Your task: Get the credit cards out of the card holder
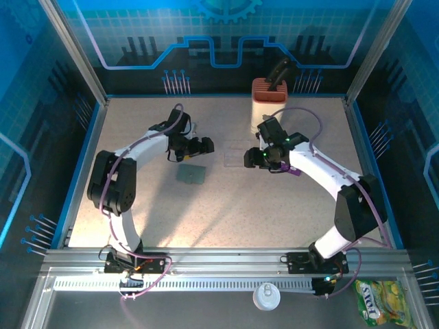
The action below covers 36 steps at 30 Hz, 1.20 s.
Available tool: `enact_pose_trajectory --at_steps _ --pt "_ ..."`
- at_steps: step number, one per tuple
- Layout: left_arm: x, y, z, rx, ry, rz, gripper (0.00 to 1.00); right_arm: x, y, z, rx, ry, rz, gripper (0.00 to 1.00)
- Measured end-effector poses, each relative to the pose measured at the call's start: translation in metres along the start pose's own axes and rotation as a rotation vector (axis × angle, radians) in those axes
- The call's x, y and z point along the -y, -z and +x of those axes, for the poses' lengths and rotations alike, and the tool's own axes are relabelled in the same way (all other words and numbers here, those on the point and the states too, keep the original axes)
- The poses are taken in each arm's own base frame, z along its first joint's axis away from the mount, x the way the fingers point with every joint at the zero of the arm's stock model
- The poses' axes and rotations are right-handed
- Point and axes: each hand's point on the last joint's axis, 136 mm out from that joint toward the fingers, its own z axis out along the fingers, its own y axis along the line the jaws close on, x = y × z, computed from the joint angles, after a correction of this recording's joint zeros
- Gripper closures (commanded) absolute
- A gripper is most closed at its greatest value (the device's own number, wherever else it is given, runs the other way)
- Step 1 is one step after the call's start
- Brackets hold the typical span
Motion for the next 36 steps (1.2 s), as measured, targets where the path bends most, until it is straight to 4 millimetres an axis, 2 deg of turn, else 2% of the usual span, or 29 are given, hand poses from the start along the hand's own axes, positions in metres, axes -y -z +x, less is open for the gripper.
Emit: enact_pose_trajectory --at_steps 7,16,20,27,36 --pt "-0.017 -0.022 0.014 -0.077 0.009 -0.040 0.01 0.000 0.012 0.000 0.031 -0.005 -0.003 0.36" --pt "-0.029 -0.018 0.032 -0.108 0.002 -0.086 0.01 -0.002 0.013 0.001 0.032 -0.003 -0.005 0.36" --pt "-0.029 -0.011 0.058 -0.140 -0.012 -0.111 0.01 -0.006 0.007 0.004 0.014 0.007 -0.007 0.36" --pt "-0.020 -0.005 0.099 -0.192 -0.059 -0.157 0.01 -0.015 -0.007 0.009 -0.026 0.024 -0.014 0.35" --pt "-0.007 -0.008 0.134 -0.243 -0.117 -0.226 0.01 -0.016 -0.010 0.009 -0.030 0.026 -0.017 0.35"
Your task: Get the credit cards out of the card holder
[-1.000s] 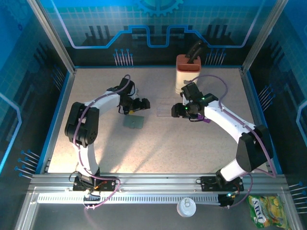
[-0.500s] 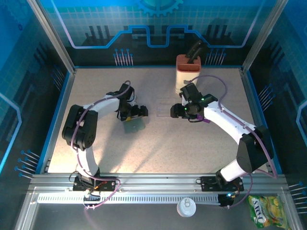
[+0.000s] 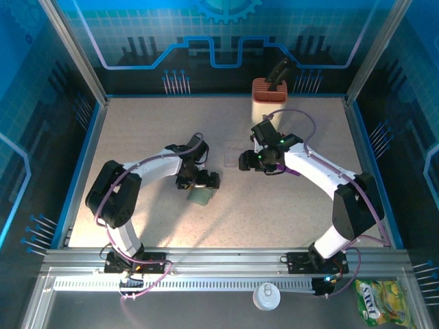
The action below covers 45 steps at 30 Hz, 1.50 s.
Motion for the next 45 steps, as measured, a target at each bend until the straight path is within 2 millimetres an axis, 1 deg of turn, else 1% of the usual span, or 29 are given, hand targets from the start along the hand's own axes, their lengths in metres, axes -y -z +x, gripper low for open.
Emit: enact_pose_trajectory --at_steps 4,10,16,19,24,28,32,36,39,42,45 --pt "0.002 -0.002 0.009 -0.013 -0.012 -0.036 0.01 0.000 0.000 0.000 0.000 0.000 0.000 0.35" --pt "-0.007 -0.002 0.016 -0.015 0.017 -0.118 0.01 0.001 -0.004 0.001 -0.010 -0.001 0.005 0.35" --pt "-0.009 -0.009 0.027 -0.036 0.013 -0.181 0.03 0.002 -0.005 0.002 -0.013 0.000 0.007 0.35" --pt "-0.007 -0.012 0.029 -0.044 0.016 -0.191 0.03 0.002 -0.005 0.002 -0.013 0.002 0.007 0.35" --pt "0.000 -0.014 0.025 -0.043 0.007 -0.197 0.04 0.002 -0.006 0.002 -0.015 0.007 0.008 0.35" --pt "0.004 -0.014 0.016 -0.034 0.004 -0.207 0.06 0.005 -0.008 0.004 -0.020 0.014 0.012 0.35" --pt "0.006 -0.016 0.009 -0.035 0.003 -0.223 0.11 0.011 -0.010 0.007 -0.027 0.015 0.020 0.35" --pt "0.005 -0.017 0.011 -0.042 0.001 -0.233 0.13 0.021 -0.010 0.010 -0.031 0.008 0.031 0.35" --pt "0.008 -0.016 0.013 -0.048 -0.008 -0.237 0.15 0.027 -0.008 0.012 -0.028 0.000 0.035 0.35" --pt "0.017 -0.015 0.018 -0.055 -0.018 -0.239 0.19 0.031 -0.009 0.012 -0.025 -0.006 0.030 0.35" --pt "0.028 -0.017 0.024 -0.059 -0.032 -0.238 0.20 0.033 -0.011 0.011 -0.023 -0.009 0.018 0.35"
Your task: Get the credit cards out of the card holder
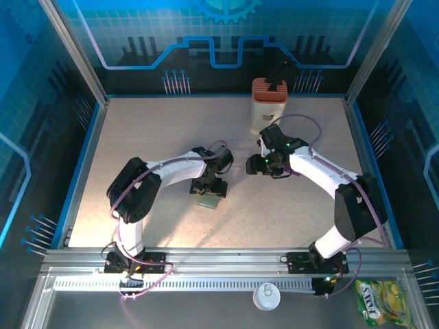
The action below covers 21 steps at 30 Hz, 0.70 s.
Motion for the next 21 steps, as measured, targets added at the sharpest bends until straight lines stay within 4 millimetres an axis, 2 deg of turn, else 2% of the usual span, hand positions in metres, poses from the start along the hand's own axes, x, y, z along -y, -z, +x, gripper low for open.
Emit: enact_pose_trajectory --at_steps 7,13,21 --pt "0.027 0.000 0.011 -0.014 0.046 0.056 0.19 0.007 -0.002 -0.001 -0.002 -0.011 -0.023 0.35" --pt "0.049 0.002 0.003 0.005 0.130 0.153 0.19 0.017 0.003 -0.002 0.011 -0.026 -0.043 0.35" --pt "0.064 0.005 -0.005 0.018 0.189 0.226 0.10 0.022 0.002 0.000 0.003 -0.037 -0.065 0.35"
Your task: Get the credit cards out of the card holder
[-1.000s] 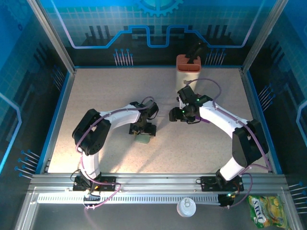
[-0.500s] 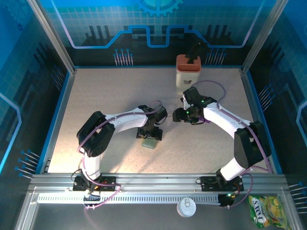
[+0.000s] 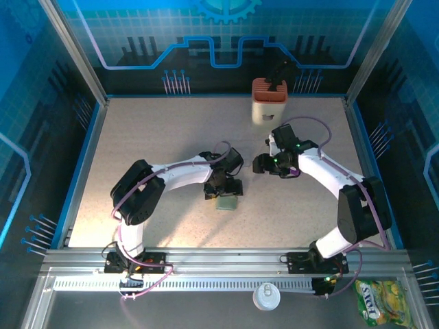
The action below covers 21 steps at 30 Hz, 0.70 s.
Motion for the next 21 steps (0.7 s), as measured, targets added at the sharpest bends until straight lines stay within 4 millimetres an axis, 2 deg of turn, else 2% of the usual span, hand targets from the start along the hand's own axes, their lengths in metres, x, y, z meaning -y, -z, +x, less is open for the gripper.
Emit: enact_pose_trajectory --at_steps 4,9,14,17,21 --pt "0.006 -0.001 0.001 -0.006 0.009 0.032 0.12 0.000 0.000 0.005 -0.011 -0.004 -0.010 0.35" --pt "0.002 -0.003 0.007 -0.021 0.012 0.049 0.13 -0.005 0.004 0.007 -0.007 -0.014 -0.031 0.35" --pt "0.001 0.008 0.004 0.007 0.020 0.091 0.13 -0.013 0.002 0.012 -0.016 0.000 -0.036 0.37" --pt "-0.003 0.018 -0.006 0.048 0.044 0.146 0.21 -0.023 0.000 0.021 -0.037 0.030 -0.034 0.38" --pt "-0.012 0.033 -0.018 0.108 0.060 0.196 0.40 -0.039 -0.004 0.036 -0.067 0.069 -0.023 0.39"
